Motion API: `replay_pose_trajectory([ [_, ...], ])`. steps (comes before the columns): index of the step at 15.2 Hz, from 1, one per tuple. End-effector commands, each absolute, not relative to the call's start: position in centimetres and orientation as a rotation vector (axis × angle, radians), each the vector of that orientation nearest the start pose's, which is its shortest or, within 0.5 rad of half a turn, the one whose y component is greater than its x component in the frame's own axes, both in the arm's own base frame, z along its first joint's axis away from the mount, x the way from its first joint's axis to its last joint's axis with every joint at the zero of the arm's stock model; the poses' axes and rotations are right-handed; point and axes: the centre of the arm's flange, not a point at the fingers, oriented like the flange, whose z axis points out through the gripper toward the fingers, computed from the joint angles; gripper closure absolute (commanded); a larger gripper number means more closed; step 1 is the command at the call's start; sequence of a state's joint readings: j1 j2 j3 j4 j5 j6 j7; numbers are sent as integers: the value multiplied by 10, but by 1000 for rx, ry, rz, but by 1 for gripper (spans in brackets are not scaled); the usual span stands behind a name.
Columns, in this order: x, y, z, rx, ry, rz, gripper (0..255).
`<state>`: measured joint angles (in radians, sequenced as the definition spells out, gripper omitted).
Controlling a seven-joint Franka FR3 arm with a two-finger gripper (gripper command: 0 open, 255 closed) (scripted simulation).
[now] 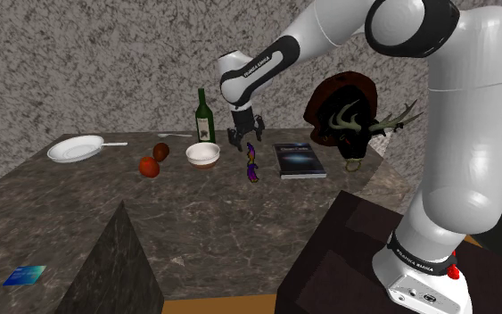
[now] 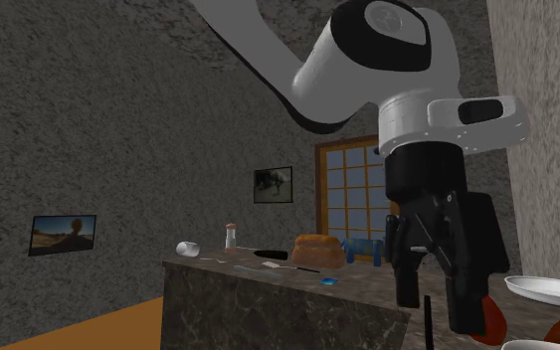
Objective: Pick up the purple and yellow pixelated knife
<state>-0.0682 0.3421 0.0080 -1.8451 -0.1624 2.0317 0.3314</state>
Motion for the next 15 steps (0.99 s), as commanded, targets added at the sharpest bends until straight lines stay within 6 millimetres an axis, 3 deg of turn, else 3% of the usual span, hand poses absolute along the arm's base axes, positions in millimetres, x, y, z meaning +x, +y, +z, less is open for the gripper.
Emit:
replay_pose_trajectory([
  [1,614,-45,316,-3251,505,223,0],
  [3,614,-45,316,-3251,505,223,0],
  [4,614,-46,316,-3251,505,223,255],
  [13,614,-45,316,-3251,505,223,255],
  [15,614,-45,326,-3251,505,223,255],
])
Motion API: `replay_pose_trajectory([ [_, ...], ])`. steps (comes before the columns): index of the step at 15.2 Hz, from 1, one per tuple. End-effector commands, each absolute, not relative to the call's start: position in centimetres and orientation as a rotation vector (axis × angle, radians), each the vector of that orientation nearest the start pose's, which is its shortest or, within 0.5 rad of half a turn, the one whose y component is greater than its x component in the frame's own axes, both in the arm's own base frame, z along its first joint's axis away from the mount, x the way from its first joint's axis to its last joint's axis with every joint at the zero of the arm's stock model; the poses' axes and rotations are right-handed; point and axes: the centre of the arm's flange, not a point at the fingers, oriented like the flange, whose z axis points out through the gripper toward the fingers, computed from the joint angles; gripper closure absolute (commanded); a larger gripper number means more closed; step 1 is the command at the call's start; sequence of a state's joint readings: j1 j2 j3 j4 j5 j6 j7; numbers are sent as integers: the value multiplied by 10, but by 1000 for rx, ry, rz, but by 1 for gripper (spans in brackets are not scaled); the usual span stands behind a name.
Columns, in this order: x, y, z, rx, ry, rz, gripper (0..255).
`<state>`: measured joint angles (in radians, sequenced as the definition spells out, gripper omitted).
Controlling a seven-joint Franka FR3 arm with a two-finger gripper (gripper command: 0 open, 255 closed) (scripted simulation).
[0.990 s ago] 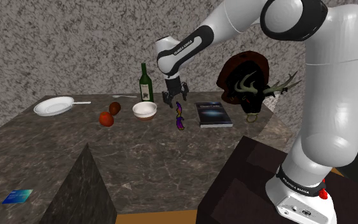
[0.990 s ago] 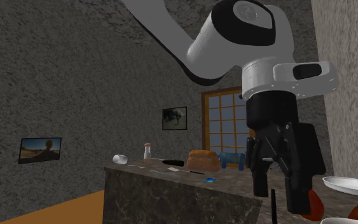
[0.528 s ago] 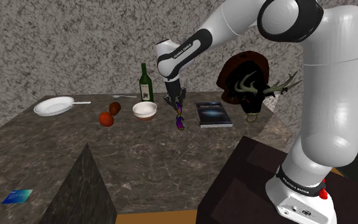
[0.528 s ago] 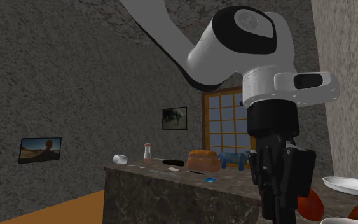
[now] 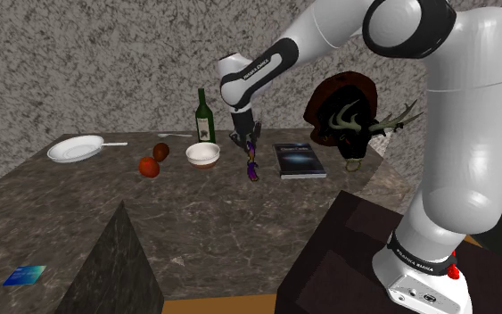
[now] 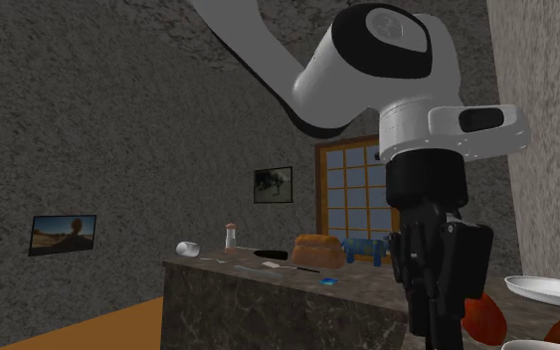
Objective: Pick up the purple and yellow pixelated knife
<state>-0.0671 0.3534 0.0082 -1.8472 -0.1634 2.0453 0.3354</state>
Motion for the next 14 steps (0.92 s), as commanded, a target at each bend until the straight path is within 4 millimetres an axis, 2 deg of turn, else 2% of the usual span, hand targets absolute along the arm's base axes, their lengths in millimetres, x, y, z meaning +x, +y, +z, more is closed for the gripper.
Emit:
replay_pose_trajectory([
  [1,614,-45,331,-3251,505,223,255],
  [13,614,-45,395,-3251,505,223,255],
  [14,614,-45,396,-3251,505,223,255],
])
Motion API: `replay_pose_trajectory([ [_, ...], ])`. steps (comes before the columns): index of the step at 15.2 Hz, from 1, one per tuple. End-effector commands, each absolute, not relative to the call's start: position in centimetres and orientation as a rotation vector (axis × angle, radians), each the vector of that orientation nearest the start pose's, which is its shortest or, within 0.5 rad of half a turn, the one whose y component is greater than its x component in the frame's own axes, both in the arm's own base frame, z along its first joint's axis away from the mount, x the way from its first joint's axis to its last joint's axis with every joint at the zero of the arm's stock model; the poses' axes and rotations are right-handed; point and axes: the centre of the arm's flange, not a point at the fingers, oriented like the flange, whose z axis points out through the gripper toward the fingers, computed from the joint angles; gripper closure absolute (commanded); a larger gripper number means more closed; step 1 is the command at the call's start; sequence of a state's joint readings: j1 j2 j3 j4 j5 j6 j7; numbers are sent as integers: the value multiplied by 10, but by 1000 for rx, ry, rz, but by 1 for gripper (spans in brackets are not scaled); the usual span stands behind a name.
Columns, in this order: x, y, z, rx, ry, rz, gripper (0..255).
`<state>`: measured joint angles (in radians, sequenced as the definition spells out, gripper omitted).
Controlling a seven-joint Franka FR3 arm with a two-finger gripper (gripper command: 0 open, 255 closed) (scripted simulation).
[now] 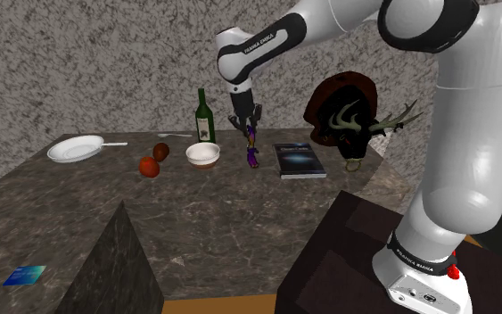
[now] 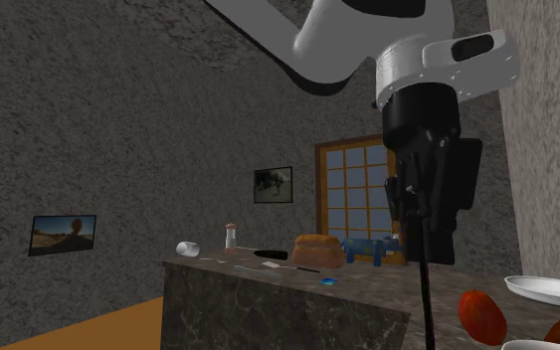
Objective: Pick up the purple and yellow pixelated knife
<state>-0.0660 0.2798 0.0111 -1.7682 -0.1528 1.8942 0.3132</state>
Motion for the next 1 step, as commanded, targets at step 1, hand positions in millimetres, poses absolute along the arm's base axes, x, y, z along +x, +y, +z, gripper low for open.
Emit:
replay_pose_trajectory([
  [1,614,-45,396,-3251,505,223,255],
])
